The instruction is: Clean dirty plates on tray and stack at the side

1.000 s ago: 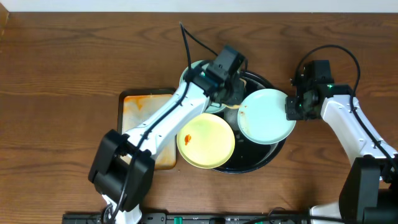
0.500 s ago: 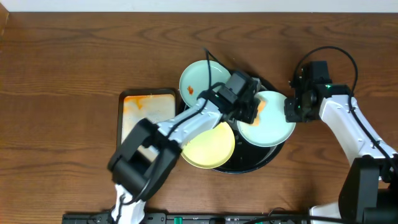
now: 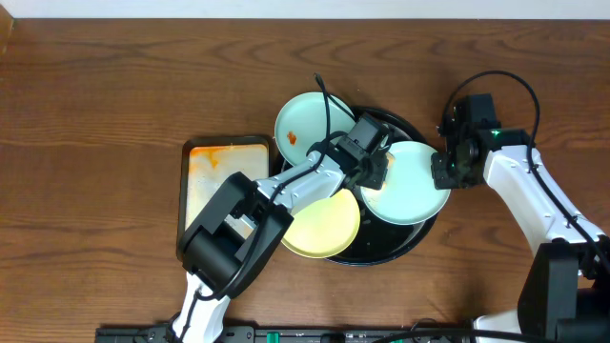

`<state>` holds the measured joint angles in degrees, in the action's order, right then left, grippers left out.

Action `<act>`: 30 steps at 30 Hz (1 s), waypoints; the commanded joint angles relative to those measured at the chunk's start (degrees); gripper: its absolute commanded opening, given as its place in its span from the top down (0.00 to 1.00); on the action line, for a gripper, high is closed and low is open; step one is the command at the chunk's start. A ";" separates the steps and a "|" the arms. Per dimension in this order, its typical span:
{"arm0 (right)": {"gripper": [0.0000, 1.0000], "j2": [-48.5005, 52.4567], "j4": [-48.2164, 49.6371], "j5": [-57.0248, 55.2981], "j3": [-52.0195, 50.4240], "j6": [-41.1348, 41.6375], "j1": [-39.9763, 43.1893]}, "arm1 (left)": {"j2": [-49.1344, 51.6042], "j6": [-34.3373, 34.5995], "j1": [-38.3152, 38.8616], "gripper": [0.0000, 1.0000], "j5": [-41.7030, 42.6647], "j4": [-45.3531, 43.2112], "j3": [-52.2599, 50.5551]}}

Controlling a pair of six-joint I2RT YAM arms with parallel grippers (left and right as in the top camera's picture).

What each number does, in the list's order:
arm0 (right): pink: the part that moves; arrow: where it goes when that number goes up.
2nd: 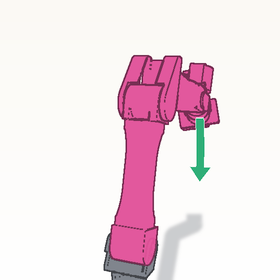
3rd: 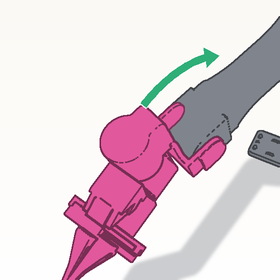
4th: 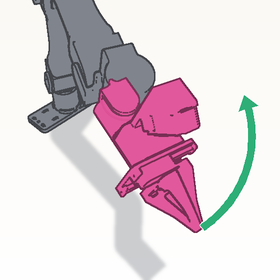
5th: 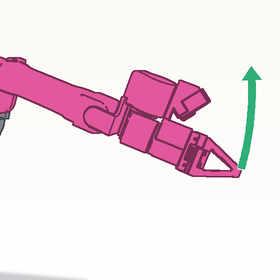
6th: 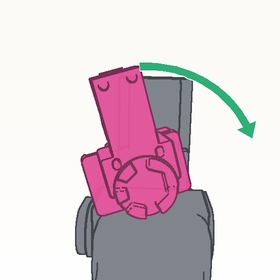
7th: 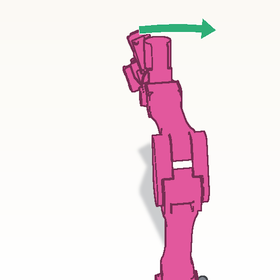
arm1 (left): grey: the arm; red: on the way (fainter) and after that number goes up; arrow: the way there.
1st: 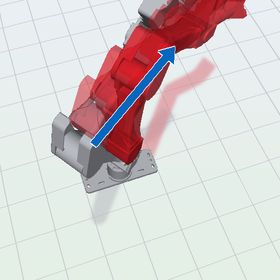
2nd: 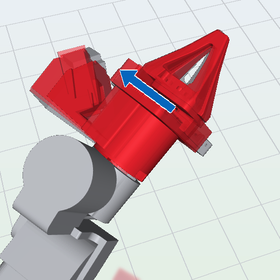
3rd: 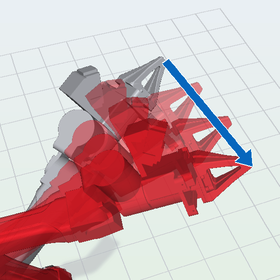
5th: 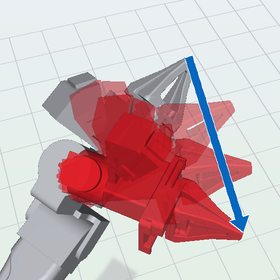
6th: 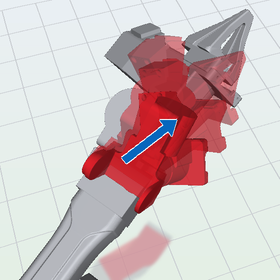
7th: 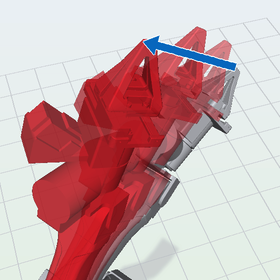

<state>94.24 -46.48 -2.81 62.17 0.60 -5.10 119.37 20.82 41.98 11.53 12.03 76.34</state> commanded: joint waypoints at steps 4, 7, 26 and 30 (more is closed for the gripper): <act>0.99 -0.37 -0.61 -0.46 -0.04 -0.87 -0.74 | 2.01 -0.17 -0.37 0.92 -11.17 2.54 0.09; 0.99 -0.37 -0.72 -1.77 -0.04 -0.37 -0.74 | 1.40 -0.13 -0.26 0.92 -11.45 4.96 1.92; 0.99 -0.37 -0.70 -2.97 -0.04 -0.22 -0.72 | -10.84 0.90 -0.59 0.91 -20.13 13.92 6.25; 0.99 -0.37 -0.70 -2.97 -0.04 -0.20 -0.72 | -12.90 1.86 -1.75 0.91 -19.89 16.31 6.25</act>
<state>94.24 -47.13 -4.12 62.17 0.62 -6.13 108.33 21.23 41.28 -6.46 27.33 81.67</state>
